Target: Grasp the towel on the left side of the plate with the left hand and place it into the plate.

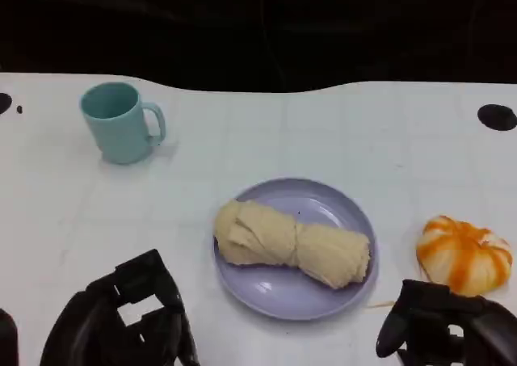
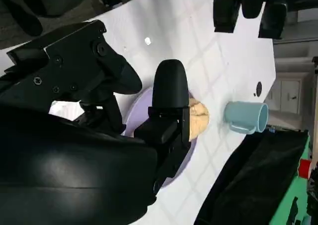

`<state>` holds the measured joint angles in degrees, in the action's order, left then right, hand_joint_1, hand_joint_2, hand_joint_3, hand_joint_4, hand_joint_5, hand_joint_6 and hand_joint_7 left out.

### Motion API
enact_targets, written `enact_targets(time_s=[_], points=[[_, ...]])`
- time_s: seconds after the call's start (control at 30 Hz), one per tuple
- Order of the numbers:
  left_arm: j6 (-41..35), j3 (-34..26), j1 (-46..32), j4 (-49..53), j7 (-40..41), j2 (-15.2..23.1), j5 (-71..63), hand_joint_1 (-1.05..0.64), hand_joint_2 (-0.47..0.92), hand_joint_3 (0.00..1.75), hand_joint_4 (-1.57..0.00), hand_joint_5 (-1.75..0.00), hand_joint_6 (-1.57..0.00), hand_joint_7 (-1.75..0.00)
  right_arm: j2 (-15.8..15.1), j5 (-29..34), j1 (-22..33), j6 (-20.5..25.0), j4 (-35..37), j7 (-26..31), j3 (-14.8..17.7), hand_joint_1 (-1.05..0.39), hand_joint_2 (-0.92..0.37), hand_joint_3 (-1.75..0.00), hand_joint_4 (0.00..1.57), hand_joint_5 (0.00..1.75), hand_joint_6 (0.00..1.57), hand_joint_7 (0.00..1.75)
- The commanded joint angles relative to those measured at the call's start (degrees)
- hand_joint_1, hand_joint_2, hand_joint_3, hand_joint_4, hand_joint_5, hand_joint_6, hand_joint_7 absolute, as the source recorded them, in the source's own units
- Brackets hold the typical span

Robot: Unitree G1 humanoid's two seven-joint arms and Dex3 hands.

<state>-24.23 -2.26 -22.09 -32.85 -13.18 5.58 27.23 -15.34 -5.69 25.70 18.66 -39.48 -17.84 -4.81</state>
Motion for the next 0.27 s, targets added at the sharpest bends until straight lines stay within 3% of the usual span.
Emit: enact_targets(time_s=[0.03,0.27], points=[[0.82,0.41,-0.14,-0.06,-0.2,0.45,-0.34,-0.06,0.42,1.47,-0.9,-1.75,-0.74,-1.67,0.09,-1.26,0.25,-0.96,0.44,0.02,1.1,0.04,-0.62,-1.13,0.71,1.75,0.61,1.48],[1.21,1.03,-0.24,-0.4,0.07,0.38,-0.77,-0.08,0.42,1.45,-0.89,-1.75,-0.76,-1.64,-0.4,-0.89,0.43,-2.29,0.38,-0.02,1.6,0.04,-0.62,-1.13,0.72,1.75,0.6,1.49]])
